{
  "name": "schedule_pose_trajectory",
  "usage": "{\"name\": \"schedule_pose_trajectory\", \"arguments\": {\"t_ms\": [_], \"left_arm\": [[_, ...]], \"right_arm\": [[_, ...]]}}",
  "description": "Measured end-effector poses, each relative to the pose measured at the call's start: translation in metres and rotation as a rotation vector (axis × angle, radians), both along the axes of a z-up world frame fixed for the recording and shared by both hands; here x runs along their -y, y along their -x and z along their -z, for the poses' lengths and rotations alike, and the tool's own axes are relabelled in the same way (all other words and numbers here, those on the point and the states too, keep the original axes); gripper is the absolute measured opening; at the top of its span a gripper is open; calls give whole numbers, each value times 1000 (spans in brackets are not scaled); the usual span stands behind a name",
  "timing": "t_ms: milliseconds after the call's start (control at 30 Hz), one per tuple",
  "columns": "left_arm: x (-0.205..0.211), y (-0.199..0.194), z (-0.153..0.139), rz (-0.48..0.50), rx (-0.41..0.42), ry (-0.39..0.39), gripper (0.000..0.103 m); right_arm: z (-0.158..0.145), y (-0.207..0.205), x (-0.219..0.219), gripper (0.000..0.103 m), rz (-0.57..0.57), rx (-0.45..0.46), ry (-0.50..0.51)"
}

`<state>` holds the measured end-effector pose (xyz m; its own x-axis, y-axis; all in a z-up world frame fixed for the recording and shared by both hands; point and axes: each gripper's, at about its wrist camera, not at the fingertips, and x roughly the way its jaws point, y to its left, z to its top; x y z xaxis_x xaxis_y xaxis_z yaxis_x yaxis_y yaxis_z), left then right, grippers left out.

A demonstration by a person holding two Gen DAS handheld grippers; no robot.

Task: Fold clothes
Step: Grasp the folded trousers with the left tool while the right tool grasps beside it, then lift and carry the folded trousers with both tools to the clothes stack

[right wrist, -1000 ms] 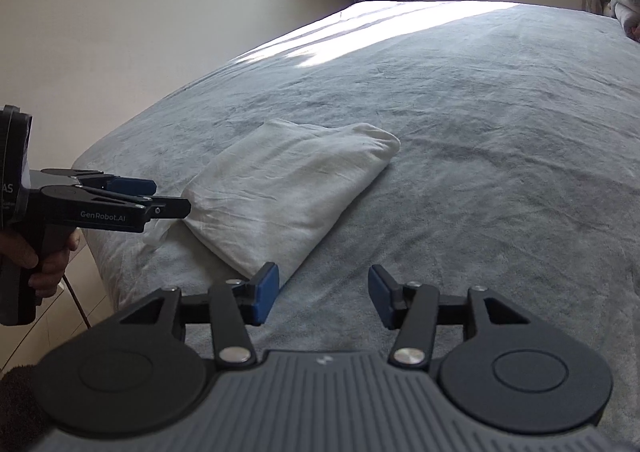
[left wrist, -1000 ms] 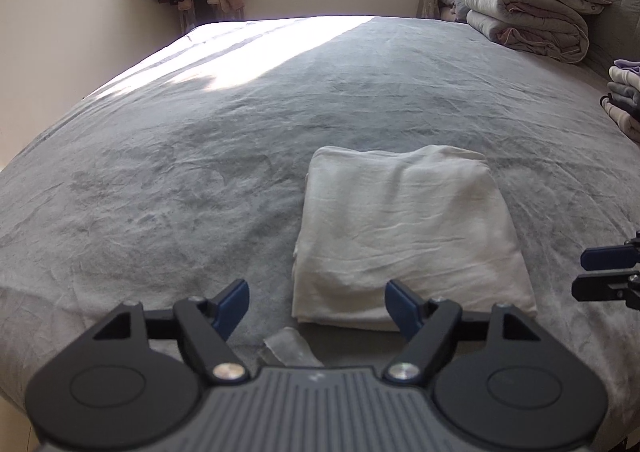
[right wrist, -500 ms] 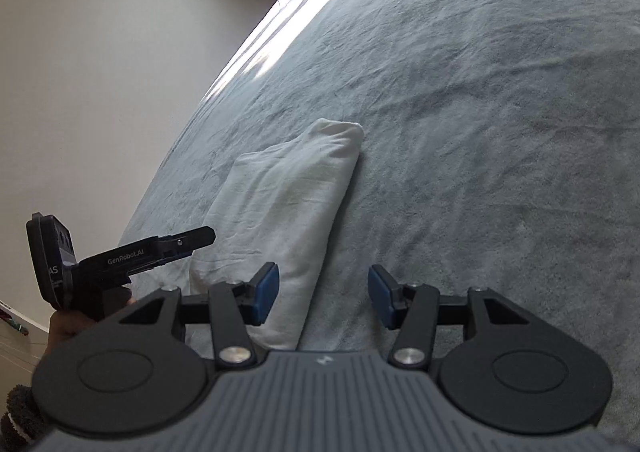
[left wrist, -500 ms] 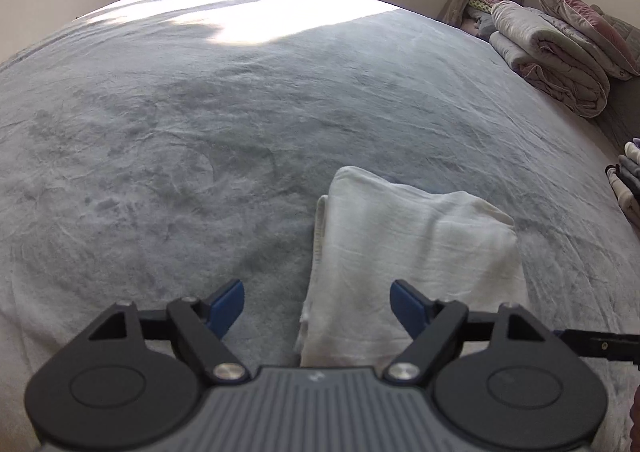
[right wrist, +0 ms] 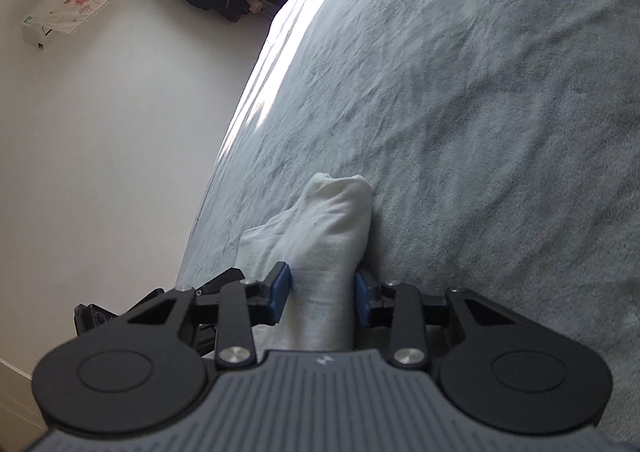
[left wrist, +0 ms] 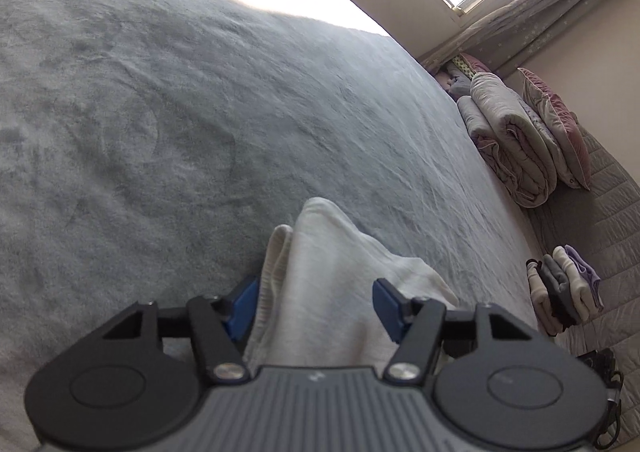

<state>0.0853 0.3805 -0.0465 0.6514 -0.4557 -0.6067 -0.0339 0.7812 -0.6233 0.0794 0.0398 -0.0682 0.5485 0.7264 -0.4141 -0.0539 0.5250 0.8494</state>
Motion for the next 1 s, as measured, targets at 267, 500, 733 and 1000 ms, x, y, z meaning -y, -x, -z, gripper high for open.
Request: {"name": "schedule_pose_trajectory", "arguments": {"t_ms": [267,500,733,1000], "left_arm": [[-5,22,15,-159,14,167,22],[32,26,-14,-158,62,170,18],[94,23,-52,-84,118,153,17],[178,18,-85,16,174,152,17]], "right_arm": [[-5,6,1,18,22,-15,-42],[-34,22,23,16,39,33,-45],[-54,23,50,15,125,84,-47],[-76,30,100,15,227,160,-34]]}}
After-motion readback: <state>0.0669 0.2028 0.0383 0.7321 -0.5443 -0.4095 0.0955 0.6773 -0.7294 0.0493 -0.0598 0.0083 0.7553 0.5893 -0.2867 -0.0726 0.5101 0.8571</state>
